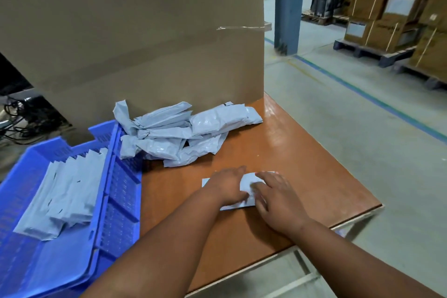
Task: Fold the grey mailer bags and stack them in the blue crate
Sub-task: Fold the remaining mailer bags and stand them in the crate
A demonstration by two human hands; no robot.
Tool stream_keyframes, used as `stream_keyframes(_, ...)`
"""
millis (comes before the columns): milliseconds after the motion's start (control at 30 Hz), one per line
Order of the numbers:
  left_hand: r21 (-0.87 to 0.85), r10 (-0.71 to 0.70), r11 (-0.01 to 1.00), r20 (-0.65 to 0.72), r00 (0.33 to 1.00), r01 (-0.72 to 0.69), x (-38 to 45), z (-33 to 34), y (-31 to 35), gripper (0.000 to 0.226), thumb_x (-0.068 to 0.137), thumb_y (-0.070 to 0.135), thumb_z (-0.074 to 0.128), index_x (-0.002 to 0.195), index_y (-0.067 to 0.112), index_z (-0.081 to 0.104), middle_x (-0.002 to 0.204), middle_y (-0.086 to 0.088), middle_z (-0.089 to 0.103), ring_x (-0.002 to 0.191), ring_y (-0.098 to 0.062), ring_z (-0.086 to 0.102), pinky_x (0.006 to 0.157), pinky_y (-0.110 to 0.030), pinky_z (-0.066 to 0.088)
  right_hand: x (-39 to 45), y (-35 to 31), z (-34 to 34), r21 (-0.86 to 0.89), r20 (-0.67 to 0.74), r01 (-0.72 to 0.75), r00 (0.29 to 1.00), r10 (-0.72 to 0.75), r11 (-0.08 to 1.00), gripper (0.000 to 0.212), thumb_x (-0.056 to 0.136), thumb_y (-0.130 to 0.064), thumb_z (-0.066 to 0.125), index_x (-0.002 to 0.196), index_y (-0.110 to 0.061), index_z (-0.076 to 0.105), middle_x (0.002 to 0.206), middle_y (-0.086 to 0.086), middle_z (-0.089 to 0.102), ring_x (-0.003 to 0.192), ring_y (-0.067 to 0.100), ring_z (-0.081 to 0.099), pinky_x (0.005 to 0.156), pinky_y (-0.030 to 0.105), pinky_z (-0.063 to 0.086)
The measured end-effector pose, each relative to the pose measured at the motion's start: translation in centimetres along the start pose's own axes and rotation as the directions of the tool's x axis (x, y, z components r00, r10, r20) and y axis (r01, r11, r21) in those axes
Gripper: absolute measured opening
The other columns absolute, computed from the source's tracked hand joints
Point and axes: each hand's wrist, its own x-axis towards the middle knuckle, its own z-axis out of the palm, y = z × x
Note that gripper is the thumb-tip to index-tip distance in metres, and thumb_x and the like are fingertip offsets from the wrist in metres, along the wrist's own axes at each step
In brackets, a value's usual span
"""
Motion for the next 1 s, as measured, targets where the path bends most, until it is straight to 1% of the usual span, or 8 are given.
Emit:
stream_keyframes(100,0.064,-0.084,0.995,0.045,0.995,0.081,1.2,-0.9,0.5,0.062,0.068,0.064,0.079,0.114,0.030,0.057,0.116,0.002,0.064,0.108,-0.026,0.061,0.089,-0.045,0.056,-0.6,-0.4,0.1,0.025,-0.034,0.046,0.998,-0.045,0.999,0.017,0.093,-0.028,0.059,0.104,-0.023,0.071,0.131,0.004,0.063,0.113,0.033,0.059,0.094,0.046,0.049)
stream_keyframes(200,0.036,-0.146,0.989,0.038,0.989,0.145,1.2,-2.0,-0.2,0.056,0.061,0.071,0.082,0.088,0.031,0.054,0.090,0.007,0.057,0.089,-0.023,0.061,0.072,-0.038,0.054,-0.2,-0.3,0.1,0.028,-0.042,0.036,0.999,-0.034,0.999,0.018,0.092,-0.028,0.062,0.108,-0.026,0.070,0.133,0.003,0.060,0.111,0.034,0.059,0.095,0.046,0.048)
stream_keyframes(333,-0.140,-0.194,0.971,0.003,0.981,0.192,-0.7,-4.8,-2.5,0.044,0.068,0.064,0.085,0.091,0.029,0.068,0.089,0.009,0.067,0.089,-0.017,0.066,0.070,-0.031,0.050,2.1,-1.9,-0.2,0.065,-0.003,0.050,0.999,-0.050,0.997,0.031,0.091,-0.035,0.058,0.120,-0.030,0.070,0.140,0.002,0.059,0.123,0.030,0.057,0.105,0.046,0.046)
stream_keyframes(467,-0.222,-0.275,0.944,-0.115,0.955,0.245,-4.6,-9.8,-4.2,0.046,0.082,0.042,0.082,0.064,0.024,0.045,0.066,0.006,0.046,0.063,-0.012,0.042,0.056,-0.034,0.029,6.2,-5.9,-1.1,0.140,-0.035,0.170,0.985,-0.167,0.975,0.035,0.093,-0.031,0.059,0.126,-0.030,0.068,0.131,-0.003,0.061,0.115,0.024,0.059,0.096,0.038,0.047)
stream_keyframes(600,-0.209,-0.416,0.901,-0.165,0.894,0.380,-9.9,-17.0,-7.3,0.029,0.076,0.037,0.069,0.068,0.016,0.052,0.067,0.000,0.053,0.069,-0.022,0.055,0.056,-0.034,0.036,11.0,-12.6,-2.8,0.235,-0.105,0.303,0.953,-0.286,0.923,0.032,0.098,-0.033,0.057,0.128,-0.031,0.068,0.129,-0.007,0.059,0.114,0.020,0.057,0.093,0.036,0.047)
stream_keyframes(733,-0.221,-0.558,0.827,-0.203,0.805,0.518,-17.7,-23.2,-11.1,0.028,0.082,0.033,0.082,0.075,0.014,0.063,0.073,-0.003,0.065,0.069,-0.022,0.064,0.060,-0.035,0.054,15.2,-21.2,-3.2,0.306,-0.136,0.439,0.898,-0.418,0.845,0.036,0.094,-0.034,0.057,0.127,-0.030,0.067,0.122,-0.008,0.058,0.108,0.023,0.058,0.088,0.043,0.049)
stream_keyframes(900,-0.311,-0.720,0.680,-0.115,0.684,0.663,-27.6,-25.2,-16.7,0.014,0.087,0.021,0.084,0.085,0.015,0.071,0.065,-0.004,0.067,0.051,-0.015,0.063,0.049,-0.028,0.056,17.3,-31.7,-2.7,0.348,-0.043,0.587,0.789,-0.613,0.731,0.040,0.094,-0.044,0.049,0.129,-0.033,0.066,0.117,-0.007,0.059,0.105,0.025,0.058,0.087,0.046,0.050)
stream_keyframes(1000,-0.375,-0.819,0.545,-0.044,0.573,0.750,-32.4,-23.7,-20.6,0.018,0.088,0.018,0.085,0.094,0.007,0.073,0.074,-0.011,0.074,0.061,-0.028,0.073,0.060,-0.039,0.065,17.2,-36.8,-1.4,0.323,0.112,0.649,0.697,-0.708,0.689,0.047,0.093,-0.052,0.043,0.133,-0.036,0.062,0.120,-0.005,0.059,0.109,0.026,0.058,0.093,0.045,0.049)
